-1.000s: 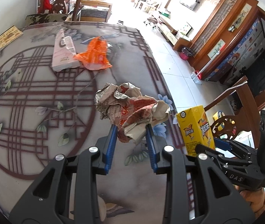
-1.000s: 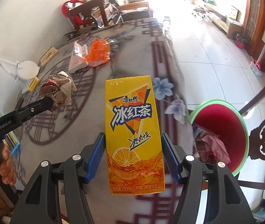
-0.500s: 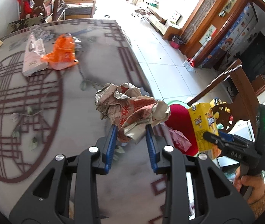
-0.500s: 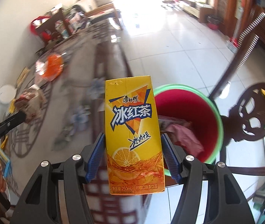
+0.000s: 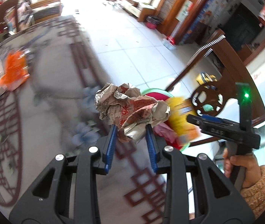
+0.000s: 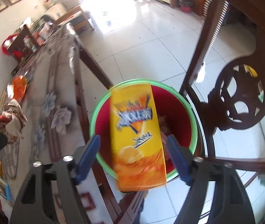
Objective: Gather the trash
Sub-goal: 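Carry both items to the red bin and open both grippers over it, then grasp the pink-white paper bag with the left gripper while the right gripper grasps the orange plastic bag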
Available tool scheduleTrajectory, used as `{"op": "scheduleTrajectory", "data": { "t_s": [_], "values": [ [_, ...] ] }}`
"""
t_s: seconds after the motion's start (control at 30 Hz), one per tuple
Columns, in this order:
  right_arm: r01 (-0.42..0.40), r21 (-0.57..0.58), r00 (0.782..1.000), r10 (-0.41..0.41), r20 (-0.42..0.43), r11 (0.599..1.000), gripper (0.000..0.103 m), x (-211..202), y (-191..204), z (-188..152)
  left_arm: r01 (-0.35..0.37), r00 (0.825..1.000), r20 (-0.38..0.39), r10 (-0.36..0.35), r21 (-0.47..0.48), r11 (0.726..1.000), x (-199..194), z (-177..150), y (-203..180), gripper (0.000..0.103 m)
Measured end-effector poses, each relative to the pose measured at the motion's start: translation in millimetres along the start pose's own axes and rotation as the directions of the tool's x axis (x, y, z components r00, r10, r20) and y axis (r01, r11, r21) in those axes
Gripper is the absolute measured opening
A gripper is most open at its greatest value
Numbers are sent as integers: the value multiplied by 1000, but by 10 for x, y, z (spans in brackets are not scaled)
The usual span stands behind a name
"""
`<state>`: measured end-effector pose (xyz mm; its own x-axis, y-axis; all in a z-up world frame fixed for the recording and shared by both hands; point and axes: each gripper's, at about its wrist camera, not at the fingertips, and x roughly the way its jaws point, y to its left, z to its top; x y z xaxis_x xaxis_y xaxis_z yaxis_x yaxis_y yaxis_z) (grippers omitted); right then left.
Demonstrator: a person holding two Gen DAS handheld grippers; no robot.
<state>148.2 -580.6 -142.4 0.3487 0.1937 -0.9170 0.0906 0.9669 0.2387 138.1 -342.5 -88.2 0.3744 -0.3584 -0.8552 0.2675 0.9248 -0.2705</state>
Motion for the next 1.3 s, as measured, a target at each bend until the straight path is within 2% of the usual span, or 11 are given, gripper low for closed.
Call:
{"op": "scheduleTrajectory", "data": {
  "t_s": [0.2, 0.27, 0.4, 0.47, 0.57, 0.63, 0.77, 0.9, 0.97, 1.07, 1.3],
  "values": [
    [35, 54, 999, -37, 38, 998, 74, -145, -215, -14, 87, 995, -61, -80, 123, 989, 357, 168, -469, 33],
    [59, 61, 997, -63, 53, 996, 74, -226, -263, -42, 119, 991, -75, -108, 158, 980, 459, 195, -617, 56],
    [117, 54, 988, -121, 93, 992, 74, -411, -233, -80, 141, 990, -47, -135, 156, 978, 407, 176, -611, 66],
    [111, 36, 987, -115, 116, 993, 74, -472, -90, -34, 106, 994, -6, -106, 122, 987, 309, 163, -428, 74],
    [68, -19, 988, -65, 140, 997, 74, -448, 257, 87, 16, 997, 76, -14, -29, 999, 41, 154, 183, 75],
    [10, -71, 990, 0, 141, 997, 74, -362, 644, 186, -51, 989, 129, 71, -147, 988, -178, 144, 663, 77],
    [-129, -193, 984, 150, 101, 973, 74, -59, 1630, 350, -218, 948, 145, 283, -352, 910, -616, 130, 1804, 78],
    [-225, -278, 968, 246, 42, 934, 75, 281, 2554, 489, -336, 894, 128, 430, -444, 831, -838, 229, 2710, 81],
    [-247, -290, 964, 266, 24, 924, 76, 447, 2917, 589, -351, 894, 90, 439, -469, 810, -809, 326, 3090, 81],
    [-276, -291, 958, 288, 0, 916, 76, 768, 3500, 796, -351, 904, 50, 425, -482, 803, -620, 481, 3528, 81],
    [-274, -264, 962, 269, -55, 925, 76, 1401, 4142, 1120, -305, 931, 5, 364, -532, 790, -175, 719, 4217, 81]
  ]
}}
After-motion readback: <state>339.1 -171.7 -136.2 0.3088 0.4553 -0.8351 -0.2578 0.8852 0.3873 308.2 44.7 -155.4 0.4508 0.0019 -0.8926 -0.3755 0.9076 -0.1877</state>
